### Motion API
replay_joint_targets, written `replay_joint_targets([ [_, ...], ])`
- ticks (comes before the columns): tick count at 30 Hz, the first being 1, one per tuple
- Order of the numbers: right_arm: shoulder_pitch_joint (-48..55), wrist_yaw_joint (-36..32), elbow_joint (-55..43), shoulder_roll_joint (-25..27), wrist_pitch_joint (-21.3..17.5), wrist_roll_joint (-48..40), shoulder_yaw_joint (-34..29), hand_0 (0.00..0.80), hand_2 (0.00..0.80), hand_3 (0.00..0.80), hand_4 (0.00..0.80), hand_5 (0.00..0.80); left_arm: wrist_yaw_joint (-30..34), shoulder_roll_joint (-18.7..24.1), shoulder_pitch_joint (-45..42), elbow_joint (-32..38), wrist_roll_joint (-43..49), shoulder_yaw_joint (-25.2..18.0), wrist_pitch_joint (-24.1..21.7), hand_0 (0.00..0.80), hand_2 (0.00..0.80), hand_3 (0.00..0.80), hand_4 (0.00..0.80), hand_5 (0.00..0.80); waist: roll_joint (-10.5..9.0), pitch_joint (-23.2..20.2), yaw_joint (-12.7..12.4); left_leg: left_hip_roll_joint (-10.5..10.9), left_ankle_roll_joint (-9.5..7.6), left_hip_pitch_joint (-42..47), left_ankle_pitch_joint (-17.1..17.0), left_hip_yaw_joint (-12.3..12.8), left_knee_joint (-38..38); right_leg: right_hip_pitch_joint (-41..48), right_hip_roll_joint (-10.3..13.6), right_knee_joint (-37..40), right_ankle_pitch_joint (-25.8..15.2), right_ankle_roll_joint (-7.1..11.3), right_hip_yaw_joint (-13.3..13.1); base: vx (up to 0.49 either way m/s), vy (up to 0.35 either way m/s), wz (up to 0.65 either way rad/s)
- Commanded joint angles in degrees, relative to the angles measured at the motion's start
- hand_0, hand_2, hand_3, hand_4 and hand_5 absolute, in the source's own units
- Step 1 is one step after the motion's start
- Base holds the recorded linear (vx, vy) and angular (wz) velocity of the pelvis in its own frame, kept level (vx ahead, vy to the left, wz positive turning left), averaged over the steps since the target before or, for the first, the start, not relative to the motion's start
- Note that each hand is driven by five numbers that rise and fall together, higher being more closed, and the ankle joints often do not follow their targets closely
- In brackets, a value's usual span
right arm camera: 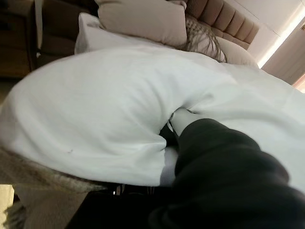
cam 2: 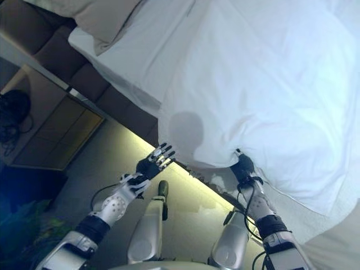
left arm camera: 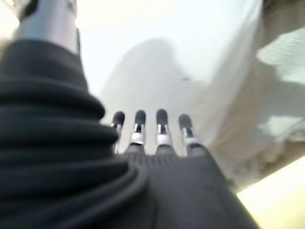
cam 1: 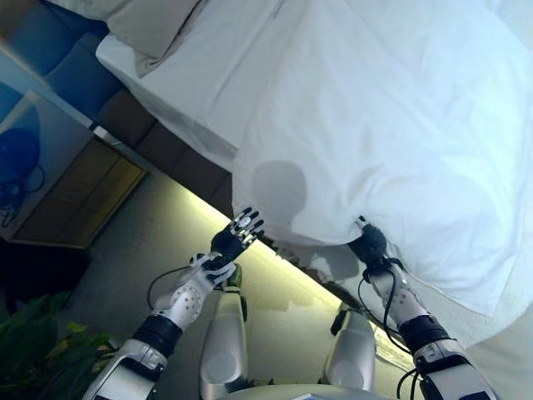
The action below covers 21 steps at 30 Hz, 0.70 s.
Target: Make the bed neatly
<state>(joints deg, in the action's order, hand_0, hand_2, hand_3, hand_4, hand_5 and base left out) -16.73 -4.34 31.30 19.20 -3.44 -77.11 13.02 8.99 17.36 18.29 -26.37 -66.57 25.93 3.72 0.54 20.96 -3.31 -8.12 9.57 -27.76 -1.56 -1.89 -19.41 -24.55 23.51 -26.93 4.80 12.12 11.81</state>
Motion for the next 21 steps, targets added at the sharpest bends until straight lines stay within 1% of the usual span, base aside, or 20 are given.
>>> replay_joint_targets([
  [1, -1.75, 0.63, -7.38, -1.39, -2.54, 3.14, 1.17, 0.8, 0.8, 0.8, 0.8, 0.8, 0.12, -2.17, 4.45, 2.25, -7.23, 0.24, 1.19, 0.0, 0.0, 0.0, 0.0, 0.0, -0.77, 0.22, 0.06, -2.81, -0.91, 0.7, 0.55, -1.31, -1.96, -0.95, 2.63, 9.17, -14.76, 2.88, -2.74, -0.026, -0.043, -0.12],
  [3, -1.93, 1.39, -7.55, -2.22, -3.45, 3.01, 1.43, 0.8, 0.8, 0.8, 0.8, 0.8, -0.08, -3.45, 4.24, 3.07, -12.14, 0.49, 4.81, 0.0, 0.0, 0.0, 0.0, 0.0, -0.99, 0.56, -0.08, -3.02, -0.8, 0.1, 0.96, -1.52, -3.13, -1.3, 2.6, 8.57, -14.83, 2.88, -2.84, -0.009, -0.056, -0.07],
  [4, -2.06, 1.65, -7.47, -2.49, -4.01, 3.04, 1.63, 0.8, 0.8, 0.8, 0.8, 0.8, -1.43, -3.82, 4.11, 3.34, -14.13, 0.79, 6.72, 0.0, 0.0, 0.0, 0.0, 0.0, -1.2, 0.57, -0.03, -2.91, -0.81, -0.26, 0.75, -1.67, -3.29, -1.57, 2.82, 8.54, -15.19, 2.88, -2.81, -0.001, -0.055, -0.02],
  [7, -2.84, 2.9, -8.13, -2.66, -4.71, 2.94, 1.99, 0.8, 0.8, 0.8, 0.8, 0.8, -5.9, -4.36, 3.6, 3.32, -18.53, 2.31, 10.22, 0.0, 0.0, 0.0, 0.0, 0.0, -1.57, 0.74, -0.17, -3.13, -0.59, -1.19, 0.9, -1.94, -4.38, -1.9, 3.04, 8.33, -15.48, 2.88, -2.75, 0.001, -0.052, -0.02],
  [11, -3.16, 4.2, -9.64, -2.93, -5.47, 2.73, 1.83, 0.8, 0.8, 0.8, 0.8, 0.8, -11.36, -5.45, 2.25, 0.26, -20.12, 4.14, 13.13, 0.0, 0.0, 0.0, 0.0, 0.0, -2.0, 0.85, -0.52, -3.51, -0.47, -2.27, 1.41, -2.32, -5.68, -2.35, 2.92, 8.15, -15.57, 2.88, -2.9, 0.003, -0.061, 0.02],
  [13, -3.18, 5.18, -10.67, -3.09, -5.47, 2.31, 1.47, 0.8, 0.8, 0.8, 0.8, 0.8, -11.22, -6.49, 1.15, -2.86, -21.64, 4.86, 14.54, 0.0, 0.0, 0.0, 0.0, 0.0, -2.37, 0.85, -0.68, -3.73, -0.33, -2.93, 1.57, -2.53, -6.31, -2.3, 2.88, 8.47, -15.71, 2.88, -2.68, 0.009, -0.086, 0.0],
  [16, -3.02, 5.71, -11.75, -3.57, -5.71, 1.76, 1.25, 0.8, 0.8, 0.8, 0.8, 0.8, -9.64, -8.0, -1.12, -5.85, -28.07, 4.79, 16.64, 0.0, 0.0, 0.0, 0.0, 0.0, -2.92, 0.94, -0.88, -4.15, -0.25, -3.26, 1.89, -2.72, -6.92, -1.96, 2.65, 8.67, -15.69, 2.88, -2.34, 0.025, -0.085, -0.04],
  [18, -3.35, 5.64, -12.0, -3.65, -6.03, 1.38, 1.28, 0.8, 0.8, 0.8, 0.8, 0.8, -8.85, -8.63, -1.35, -7.34, -32.52, 5.38, 16.61, 0.0, 0.0, 0.0, 0.0, 0.0, -3.45, 0.88, -0.97, -4.42, -0.23, -3.81, 2.04, -3.0, -7.37, -1.94, 2.48, 8.7, -15.59, 2.88, -2.13, 0.021, -0.084, -0.04],
  [19, -3.65, 5.7, -12.12, -3.84, -6.24, 1.05, 1.37, 0.8, 0.8, 0.8, 0.8, 0.8, -8.97, -8.93, -1.1, -7.82, -36.27, 5.92, 15.91, 0.0, 0.0, 0.0, 0.0, 0.0, -3.85, 0.77, -0.93, -4.54, -0.17, -4.16, 2.13, -3.07, -7.62, -2.05, 2.33, 8.68, -15.56, 2.88, -2.09, 0.005, -0.065, -0.02],
  [21, -4.19, 5.52, -12.0, -3.82, -6.34, 0.15, 1.31, 0.8, 0.8, 0.8, 0.8, 0.8, -9.11, -9.33, -0.45, -8.28, -40.11, 6.28, 15.02, 0.0, 0.0, 0.0, 0.0, 0.0, -4.34, 0.6, -0.88, -4.75, -0.01, -4.95, 2.23, -3.24, -8.18, -2.35, 2.17, 8.61, -15.55, 2.88, -1.93, -0.001, -0.055, -0.03],
])
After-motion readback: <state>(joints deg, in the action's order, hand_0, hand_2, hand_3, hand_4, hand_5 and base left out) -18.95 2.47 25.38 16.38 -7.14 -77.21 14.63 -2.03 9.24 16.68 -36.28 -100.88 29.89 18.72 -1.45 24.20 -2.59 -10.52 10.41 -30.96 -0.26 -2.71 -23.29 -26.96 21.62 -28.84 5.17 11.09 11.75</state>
